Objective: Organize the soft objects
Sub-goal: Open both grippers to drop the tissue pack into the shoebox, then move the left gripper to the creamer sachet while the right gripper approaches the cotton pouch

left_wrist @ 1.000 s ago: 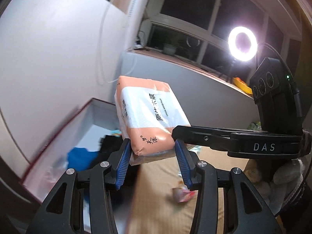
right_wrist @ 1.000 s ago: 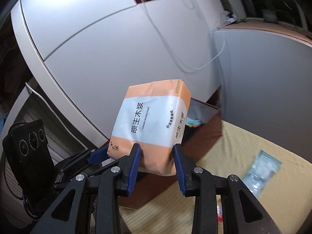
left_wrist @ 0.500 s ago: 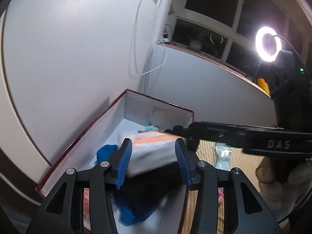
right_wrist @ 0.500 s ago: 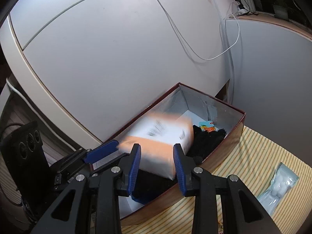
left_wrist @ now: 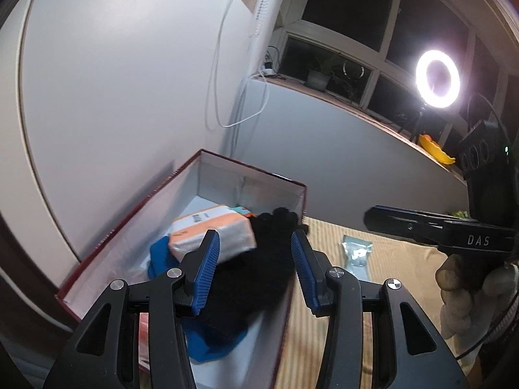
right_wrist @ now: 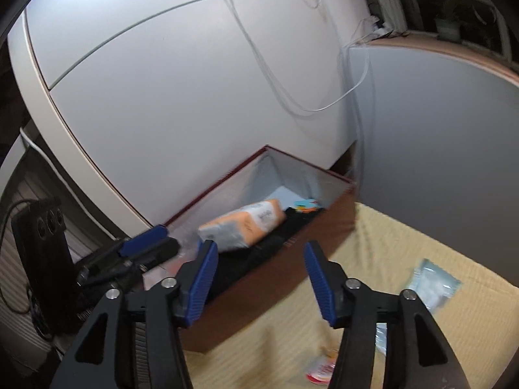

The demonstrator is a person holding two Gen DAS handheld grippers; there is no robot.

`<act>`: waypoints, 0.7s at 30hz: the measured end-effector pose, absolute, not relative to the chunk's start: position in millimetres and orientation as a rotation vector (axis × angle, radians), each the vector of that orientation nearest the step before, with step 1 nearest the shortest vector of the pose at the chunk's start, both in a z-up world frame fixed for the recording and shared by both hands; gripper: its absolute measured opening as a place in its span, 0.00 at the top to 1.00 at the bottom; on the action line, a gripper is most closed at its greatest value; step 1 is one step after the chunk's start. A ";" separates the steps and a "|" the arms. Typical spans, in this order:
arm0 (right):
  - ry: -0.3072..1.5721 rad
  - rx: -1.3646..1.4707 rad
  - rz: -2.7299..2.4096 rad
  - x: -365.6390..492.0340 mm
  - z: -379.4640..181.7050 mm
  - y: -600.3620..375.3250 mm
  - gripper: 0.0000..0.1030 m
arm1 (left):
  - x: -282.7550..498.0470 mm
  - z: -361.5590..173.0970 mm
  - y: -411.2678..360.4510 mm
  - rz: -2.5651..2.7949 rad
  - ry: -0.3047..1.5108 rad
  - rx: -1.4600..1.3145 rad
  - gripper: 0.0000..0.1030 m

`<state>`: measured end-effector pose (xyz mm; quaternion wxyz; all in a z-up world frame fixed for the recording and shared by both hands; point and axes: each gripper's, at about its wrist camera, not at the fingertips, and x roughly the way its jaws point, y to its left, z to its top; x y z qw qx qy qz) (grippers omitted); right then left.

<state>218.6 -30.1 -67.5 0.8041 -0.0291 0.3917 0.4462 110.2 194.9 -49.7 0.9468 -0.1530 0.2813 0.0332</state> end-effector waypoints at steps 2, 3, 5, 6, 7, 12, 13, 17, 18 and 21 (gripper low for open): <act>0.833 -0.057 0.936 218.5 -67.2 -45.4 0.47 | 109.0 -48.5 187.5 0.051 0.572 -0.308 0.57; 0.835 -0.046 0.926 217.9 -66.7 -55.6 0.47 | 108.8 -48.6 184.5 0.042 0.574 -0.309 0.57; 0.840 -0.023 0.902 219.8 -67.9 -74.0 0.46 | 107.3 -49.1 176.9 0.022 0.581 -0.311 0.56; 0.840 -0.009 0.884 220.4 -68.4 -85.7 0.46 | 106.4 -49.7 171.4 0.008 0.584 -0.311 0.55; 0.840 0.000 0.871 221.1 -68.3 -94.3 0.45 | 107.0 -50.0 166.7 -0.002 0.586 -0.309 0.54; 0.871 0.048 0.784 231.0 -84.7 -140.2 0.41 | 100.5 -55.4 138.6 -0.064 0.599 -0.305 0.52; 0.881 0.055 0.773 233.2 -88.3 -145.4 0.41 | 100.4 -57.4 131.9 -0.079 0.607 -0.303 0.50; 0.908 0.054 0.713 241.8 -103.5 -162.3 0.41 | 101.0 -65.8 106.7 -0.125 0.644 -0.276 0.40; 0.916 0.052 0.698 244.2 -107.5 -163.8 0.41 | 102.7 -68.6 99.5 -0.131 0.655 -0.257 0.40; 0.962 0.059 0.691 251.8 -120.4 -162.6 0.33 | 109.0 -82.4 79.0 -0.147 0.701 -0.212 0.39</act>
